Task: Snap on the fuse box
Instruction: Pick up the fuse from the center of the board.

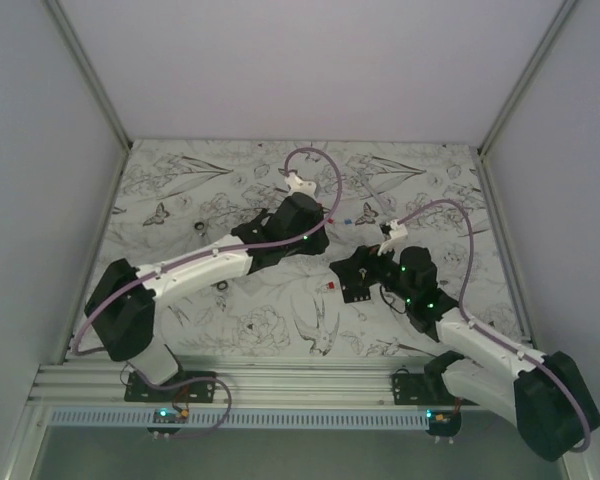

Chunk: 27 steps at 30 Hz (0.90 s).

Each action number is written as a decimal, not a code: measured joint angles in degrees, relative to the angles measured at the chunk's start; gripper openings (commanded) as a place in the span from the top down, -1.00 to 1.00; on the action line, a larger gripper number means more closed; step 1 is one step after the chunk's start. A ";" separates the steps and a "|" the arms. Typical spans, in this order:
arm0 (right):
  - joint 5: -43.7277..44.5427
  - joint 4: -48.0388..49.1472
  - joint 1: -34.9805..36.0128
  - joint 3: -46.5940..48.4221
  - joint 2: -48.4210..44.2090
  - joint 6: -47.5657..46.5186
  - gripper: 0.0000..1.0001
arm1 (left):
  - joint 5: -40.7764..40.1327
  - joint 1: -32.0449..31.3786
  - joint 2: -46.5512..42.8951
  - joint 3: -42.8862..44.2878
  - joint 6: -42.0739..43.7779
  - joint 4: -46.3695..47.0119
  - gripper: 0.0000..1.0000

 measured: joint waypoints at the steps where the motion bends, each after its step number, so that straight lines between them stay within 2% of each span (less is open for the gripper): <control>1: 0.17 2.03 0.96 -0.24 0.50 0.28 -0.56 | 0.00 -0.22 -0.85 -0.52 -0.66 0.46 0.66; 10: 2.78 15.02 6.36 -1.64 4.81 1.95 -0.18 | -0.46 -1.40 -4.96 -4.00 -4.46 2.95 0.66; 19: 4.26 21.07 7.17 -1.66 8.66 2.62 0.12 | -0.46 -2.64 -5.55 -4.90 -5.79 4.31 0.66; 26: 4.68 22.82 7.21 -1.66 8.98 2.60 0.58 | -0.46 -3.04 -5.88 -5.01 -6.10 5.40 0.64; 27: 4.72 22.93 7.21 -1.66 9.11 2.64 0.69 | -0.46 -3.10 -5.99 -5.07 -6.21 5.44 0.64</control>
